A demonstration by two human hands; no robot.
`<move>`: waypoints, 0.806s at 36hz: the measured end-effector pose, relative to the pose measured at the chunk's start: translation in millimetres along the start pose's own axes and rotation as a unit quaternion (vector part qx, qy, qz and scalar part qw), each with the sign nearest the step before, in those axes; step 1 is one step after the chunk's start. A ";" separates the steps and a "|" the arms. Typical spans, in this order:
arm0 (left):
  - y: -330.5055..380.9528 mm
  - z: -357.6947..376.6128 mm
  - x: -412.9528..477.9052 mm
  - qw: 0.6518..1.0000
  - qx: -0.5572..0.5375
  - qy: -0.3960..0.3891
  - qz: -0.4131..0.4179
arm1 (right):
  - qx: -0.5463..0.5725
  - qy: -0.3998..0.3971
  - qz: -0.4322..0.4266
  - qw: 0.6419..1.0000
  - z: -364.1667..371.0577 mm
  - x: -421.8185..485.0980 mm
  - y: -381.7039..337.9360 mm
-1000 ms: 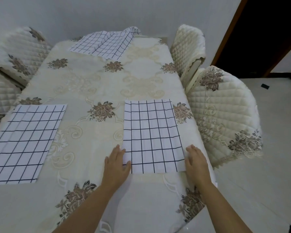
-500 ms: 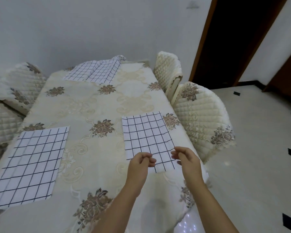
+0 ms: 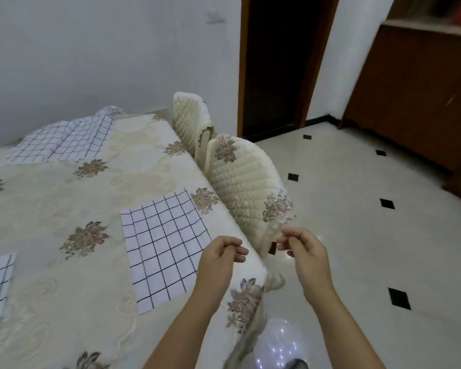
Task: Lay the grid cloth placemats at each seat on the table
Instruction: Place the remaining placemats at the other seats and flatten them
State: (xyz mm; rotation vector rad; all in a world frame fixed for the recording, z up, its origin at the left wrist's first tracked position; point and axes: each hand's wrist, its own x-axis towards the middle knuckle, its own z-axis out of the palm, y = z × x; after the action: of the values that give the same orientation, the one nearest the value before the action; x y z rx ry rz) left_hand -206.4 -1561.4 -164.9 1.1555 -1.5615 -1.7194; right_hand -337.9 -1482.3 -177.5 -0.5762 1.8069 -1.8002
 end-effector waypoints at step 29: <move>87.9 362.2 283.4 0.996 0.012 -0.070 0.045 | -0.051 0.025 -0.026 0.998 -234.3 361.4 -45.8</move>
State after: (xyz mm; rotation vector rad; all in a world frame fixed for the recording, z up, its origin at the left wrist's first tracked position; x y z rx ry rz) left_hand -669.2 -1632.1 -160.1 0.9772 -1.6955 -1.7594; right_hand -768.0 -1529.3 -159.6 -0.6278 1.9429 -1.7805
